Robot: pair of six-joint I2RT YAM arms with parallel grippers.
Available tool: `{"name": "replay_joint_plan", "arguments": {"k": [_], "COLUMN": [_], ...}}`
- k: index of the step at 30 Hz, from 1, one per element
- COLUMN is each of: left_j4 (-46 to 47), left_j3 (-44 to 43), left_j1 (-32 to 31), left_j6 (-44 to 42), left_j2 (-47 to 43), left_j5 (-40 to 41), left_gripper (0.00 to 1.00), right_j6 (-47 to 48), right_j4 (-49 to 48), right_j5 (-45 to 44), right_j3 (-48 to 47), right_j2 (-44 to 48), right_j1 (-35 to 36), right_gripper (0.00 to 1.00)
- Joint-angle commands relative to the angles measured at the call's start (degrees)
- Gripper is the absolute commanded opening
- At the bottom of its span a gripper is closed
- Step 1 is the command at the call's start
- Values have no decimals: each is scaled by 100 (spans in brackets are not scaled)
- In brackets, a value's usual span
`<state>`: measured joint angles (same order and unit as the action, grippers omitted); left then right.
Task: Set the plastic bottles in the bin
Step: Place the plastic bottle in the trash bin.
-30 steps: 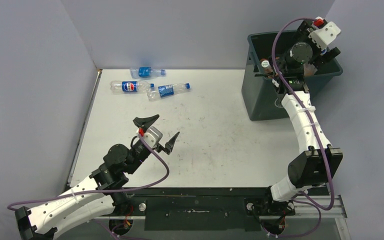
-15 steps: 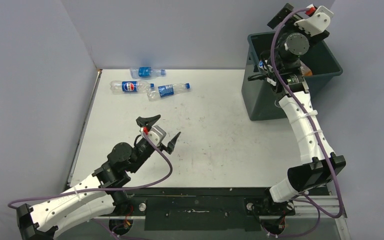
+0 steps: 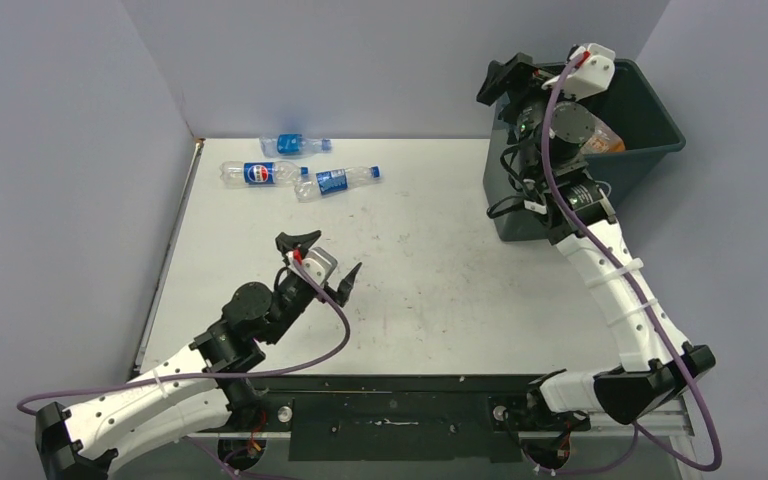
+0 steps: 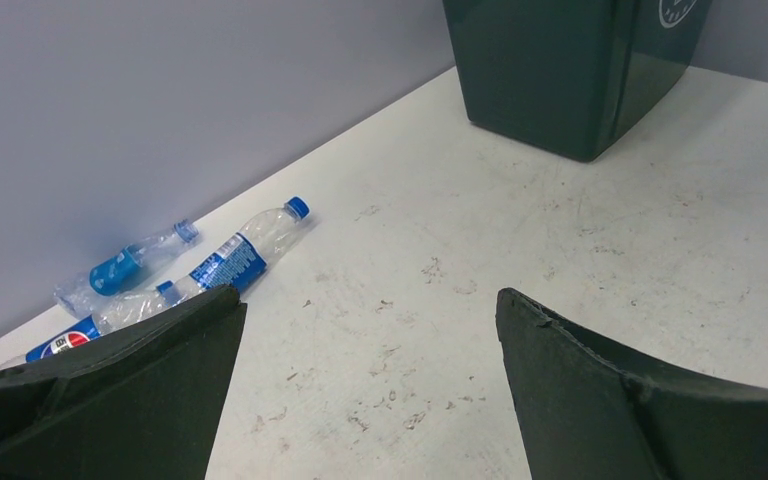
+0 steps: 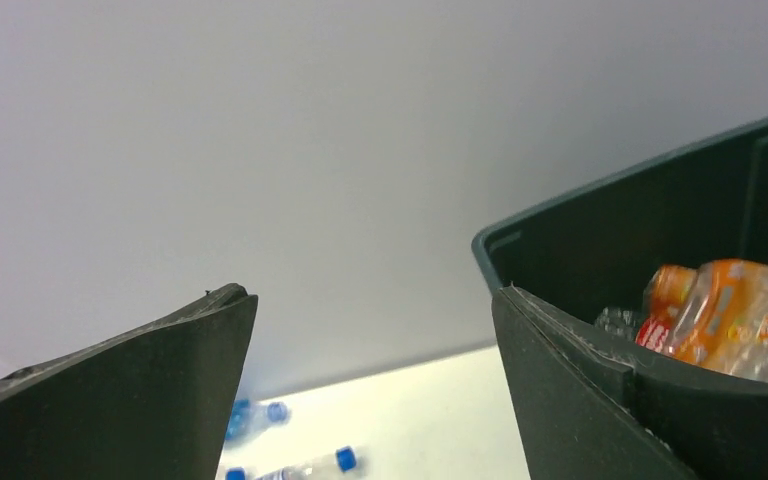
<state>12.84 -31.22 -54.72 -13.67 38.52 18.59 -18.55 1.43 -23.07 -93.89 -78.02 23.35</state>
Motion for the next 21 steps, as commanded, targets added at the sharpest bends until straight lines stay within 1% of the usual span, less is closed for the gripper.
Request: {"name": "replay_joint_plan", "arguments": {"k": [1, 3, 4, 7, 10, 15, 18, 21], "left_j4": [7, -32, -42, -36, -36, -62, -64, -62], "left_j3": [-219, -247, -252, -245, -244, -261, -262, -262], "left_j1": [-25, -21, -21, -21, -21, -30, -31, -44], "left_j6": [154, 163, 163, 163, 163, 172, 172, 172], "left_j2": [120, 153, 155, 140, 145, 165, 139, 121], "left_j5": [215, 217, 218, 233, 221, 172, 167, 159], "left_gripper": [96, 96, 96, 96, 96, 96, 96, 96], "right_j6": [-197, -366, -383, -199, -158, -96, -16, 43], "right_j4": [360, 535, 532, 574, 698, 706, 688, 643], "right_j5": [-134, -34, -64, -445, -455, -476, -623, -691], "right_j3": [391, 498, 610, 826, 991, 1209, 1283, 1357], "right_j2": [265, 294, 336, 381, 324, 215, 152, 97], "right_j1": [-26, -324, -418, -488, -649, -839, -904, -1018], "right_gripper": [87, 81, 80, 82, 83, 80, 73, 62]}}
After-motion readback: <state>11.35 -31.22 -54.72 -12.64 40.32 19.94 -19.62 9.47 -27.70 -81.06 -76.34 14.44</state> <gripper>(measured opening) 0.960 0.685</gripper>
